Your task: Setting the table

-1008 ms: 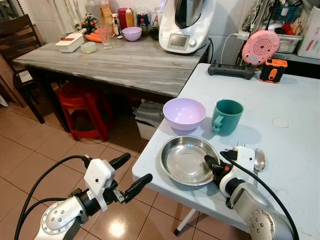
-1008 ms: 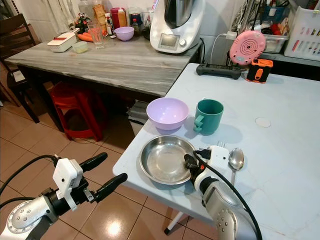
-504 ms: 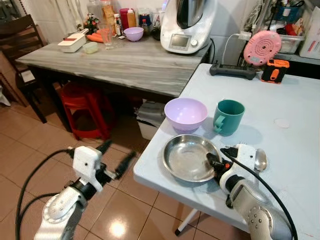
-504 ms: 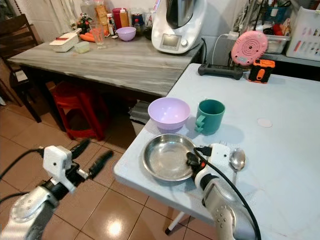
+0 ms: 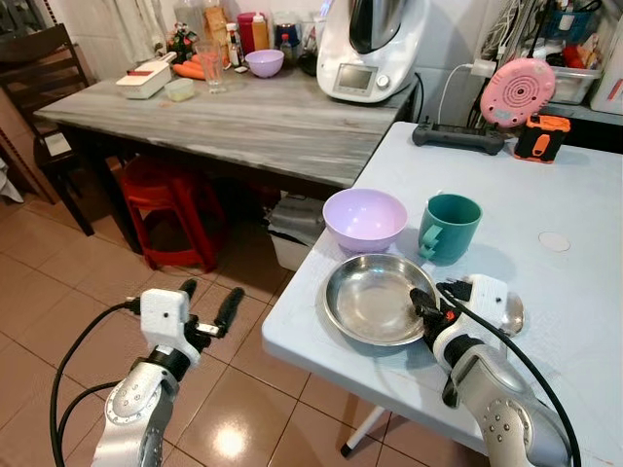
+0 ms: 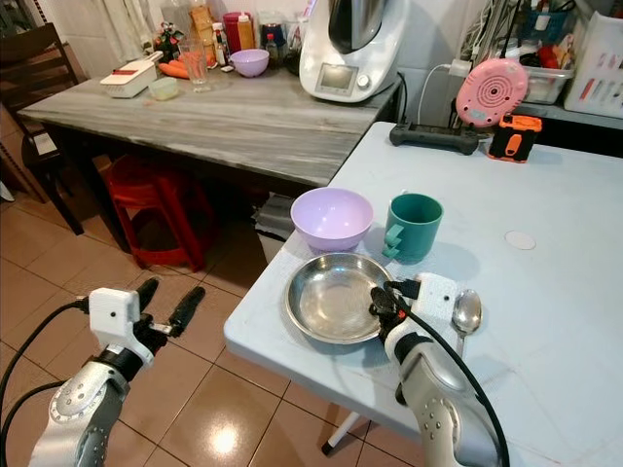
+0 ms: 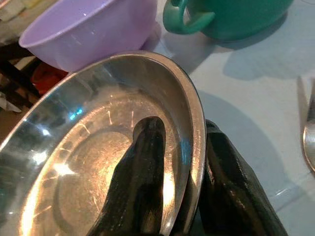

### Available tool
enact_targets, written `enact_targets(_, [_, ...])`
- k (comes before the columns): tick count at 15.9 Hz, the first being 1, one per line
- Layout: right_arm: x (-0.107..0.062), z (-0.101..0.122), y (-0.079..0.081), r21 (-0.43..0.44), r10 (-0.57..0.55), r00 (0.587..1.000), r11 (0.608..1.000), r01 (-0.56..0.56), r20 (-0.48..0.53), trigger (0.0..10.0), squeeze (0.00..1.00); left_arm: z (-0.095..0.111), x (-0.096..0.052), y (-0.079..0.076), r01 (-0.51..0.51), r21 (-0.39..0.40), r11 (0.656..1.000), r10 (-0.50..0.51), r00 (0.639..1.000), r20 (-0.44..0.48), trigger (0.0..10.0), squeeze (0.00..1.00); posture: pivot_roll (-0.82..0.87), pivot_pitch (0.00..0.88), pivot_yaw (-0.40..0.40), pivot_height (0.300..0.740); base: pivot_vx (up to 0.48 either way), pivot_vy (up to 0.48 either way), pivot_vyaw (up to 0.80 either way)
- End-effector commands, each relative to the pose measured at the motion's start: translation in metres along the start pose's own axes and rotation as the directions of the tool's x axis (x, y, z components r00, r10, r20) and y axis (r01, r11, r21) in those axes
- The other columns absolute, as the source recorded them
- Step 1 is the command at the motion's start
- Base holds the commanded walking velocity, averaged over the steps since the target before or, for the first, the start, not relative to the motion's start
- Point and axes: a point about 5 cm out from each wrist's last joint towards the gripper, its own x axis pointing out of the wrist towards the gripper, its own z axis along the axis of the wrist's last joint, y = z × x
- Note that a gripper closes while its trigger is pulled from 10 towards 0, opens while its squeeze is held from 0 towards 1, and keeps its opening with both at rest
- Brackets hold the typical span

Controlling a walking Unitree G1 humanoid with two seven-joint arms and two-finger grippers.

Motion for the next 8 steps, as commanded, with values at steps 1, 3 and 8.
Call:
enact_targets(1, [0.0021,-0.0036,0.0033,-0.033,-0.002,1.0,0.999,0.001,-0.025,10.0,0.0,0.0034,0.002,0.0027,-0.016,-0.009,1.0,0.017,1.0,0.021,10.0,0.0,0.0,0.0,0.054,0.74,0.0,0.0,0.0])
enact_targets(3, [0.0025,0.0025,0.0081,-0.116,0.026,0.998,0.993,-0.02,0.049,10.0,0.0,0.0036,0.0041,0.0007,-0.009,-0.018,1.0,0.009,1.0,0.028,10.0,0.0,0.0,0.0,0.056,0.74,0.0,0.0,0.0])
enact_targets(8, [0.0031,0.0019,0.0087,-0.152,0.014,0.999,0.988,-0.006,0.052,10.0,0.0,0.008,0.0095,-0.0006,0.006,-0.027,1.0,-0.005,0.999,0.053,10.0,0.0,0.0,0.0,0.061,0.74,0.0,0.215,0.0])
